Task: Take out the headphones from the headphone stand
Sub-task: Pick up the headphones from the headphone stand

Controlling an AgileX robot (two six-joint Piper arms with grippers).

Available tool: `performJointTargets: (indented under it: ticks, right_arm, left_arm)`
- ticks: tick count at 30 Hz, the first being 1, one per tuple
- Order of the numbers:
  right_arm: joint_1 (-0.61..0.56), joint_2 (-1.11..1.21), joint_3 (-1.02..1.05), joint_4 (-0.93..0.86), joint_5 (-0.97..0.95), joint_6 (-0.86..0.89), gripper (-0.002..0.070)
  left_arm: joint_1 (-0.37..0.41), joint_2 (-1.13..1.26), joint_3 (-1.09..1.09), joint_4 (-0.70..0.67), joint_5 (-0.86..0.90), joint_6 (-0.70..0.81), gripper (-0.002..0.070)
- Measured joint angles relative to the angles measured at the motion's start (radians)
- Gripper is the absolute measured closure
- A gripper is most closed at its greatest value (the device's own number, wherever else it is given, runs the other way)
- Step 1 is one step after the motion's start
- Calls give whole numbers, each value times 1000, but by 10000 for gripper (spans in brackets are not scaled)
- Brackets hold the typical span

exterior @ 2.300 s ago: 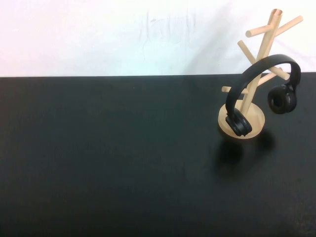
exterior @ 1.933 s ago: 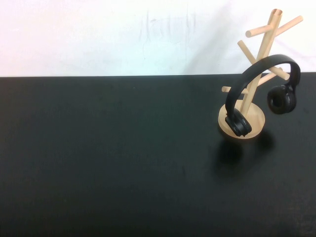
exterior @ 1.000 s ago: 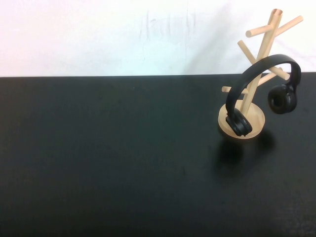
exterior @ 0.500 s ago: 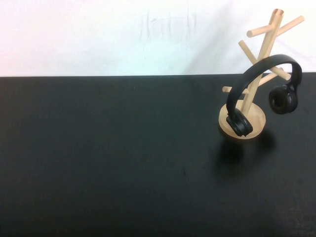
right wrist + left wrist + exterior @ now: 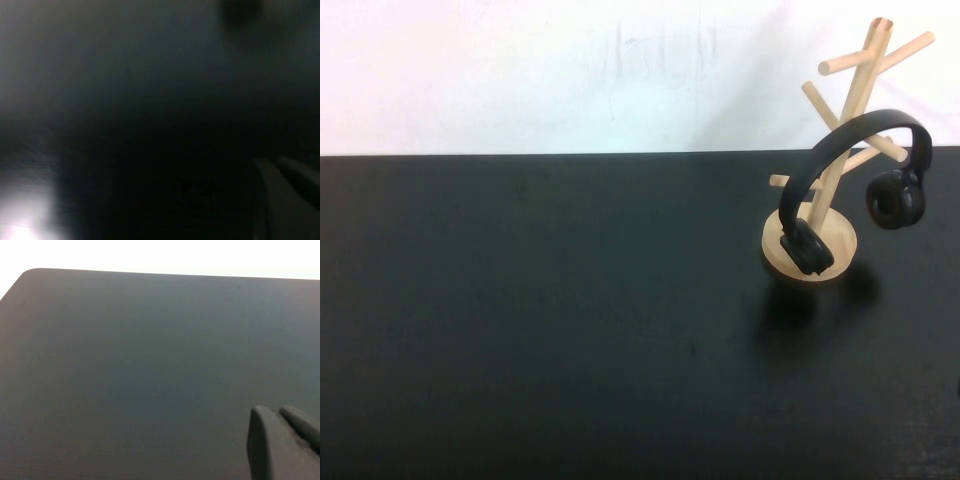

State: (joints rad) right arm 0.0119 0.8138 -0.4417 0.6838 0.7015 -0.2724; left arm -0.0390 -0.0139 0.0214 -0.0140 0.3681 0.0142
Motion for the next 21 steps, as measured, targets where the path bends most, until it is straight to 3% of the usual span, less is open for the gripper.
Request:
performJointTargets:
  ticks: [6, 12, 15, 19, 21]
  right_arm:
    - [14, 269, -165, 8, -17, -46, 675]
    - [38, 339, -236, 248, -160, -158, 634]
    - [78, 352, -237, 434, -201, -298, 526]
    - [105, 398, -237, 746, -239, -548, 276]
    - [126, 430, -238, 898, -265, -670, 194]
  left_arm:
    - [0, 0, 0, 0, 0, 0, 678]
    - [0, 0, 0, 0, 0, 0, 678]
    - [0, 0, 0, 0, 0, 0, 678]
    - [0, 0, 0, 0, 2, 0, 678]
    - [0, 0, 0, 0, 2, 0, 678]
